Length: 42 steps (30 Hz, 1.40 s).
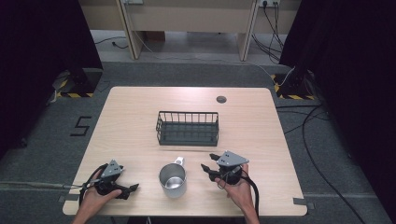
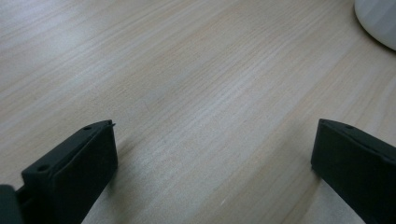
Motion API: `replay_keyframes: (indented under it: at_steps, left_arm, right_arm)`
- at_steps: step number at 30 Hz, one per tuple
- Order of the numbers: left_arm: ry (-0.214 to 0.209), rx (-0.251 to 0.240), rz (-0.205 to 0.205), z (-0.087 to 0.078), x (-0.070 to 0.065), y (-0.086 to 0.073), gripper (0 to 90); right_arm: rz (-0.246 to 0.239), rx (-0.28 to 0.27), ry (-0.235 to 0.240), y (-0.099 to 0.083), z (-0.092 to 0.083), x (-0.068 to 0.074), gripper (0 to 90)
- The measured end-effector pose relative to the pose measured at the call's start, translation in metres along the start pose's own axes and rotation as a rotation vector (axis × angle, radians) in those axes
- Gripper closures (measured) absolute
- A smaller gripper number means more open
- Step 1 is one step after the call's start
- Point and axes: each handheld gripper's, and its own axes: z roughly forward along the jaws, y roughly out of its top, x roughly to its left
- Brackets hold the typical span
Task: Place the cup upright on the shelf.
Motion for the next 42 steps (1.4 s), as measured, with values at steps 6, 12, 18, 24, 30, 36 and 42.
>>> replay_keyframes:
  at_steps: [6,12,18,24,30,36,42]
  left_arm:
    - [-0.001,-0.001,0.0,0.0,0.0,0.0,0.0]
    - [-0.001,-0.001,0.0,0.0,0.0,0.0,0.0]
    - [0.0,0.0,0.0,0.0,0.0,0.0,0.0]
    - [0.0,0.0,0.0,0.0,0.0,0.0,0.0]
    - [-0.001,0.0,0.001,0.0,0.0,0.0,0.0]
    - [-0.001,-0.001,0.0,0.0,0.0,0.0,0.0]
    - [-0.001,-0.001,0.0,0.0,0.0,0.0,0.0]
  right_arm:
    - [-0.035,-0.015,0.053,0.009,0.013,0.004,51.2]
    - [-0.061,-0.026,0.121,0.018,0.037,0.012,56.2]
    - [-0.059,-0.045,0.177,0.02,0.052,0.014,60.9]
    - [-0.085,-0.046,0.212,0.025,0.065,0.015,65.1]
    - [-0.105,-0.07,0.251,0.026,0.072,0.013,80.4]
    - [-0.109,-0.071,0.22,0.022,0.064,0.014,82.3]
    - [-0.075,-0.075,0.143,0.013,0.048,0.016,82.4]
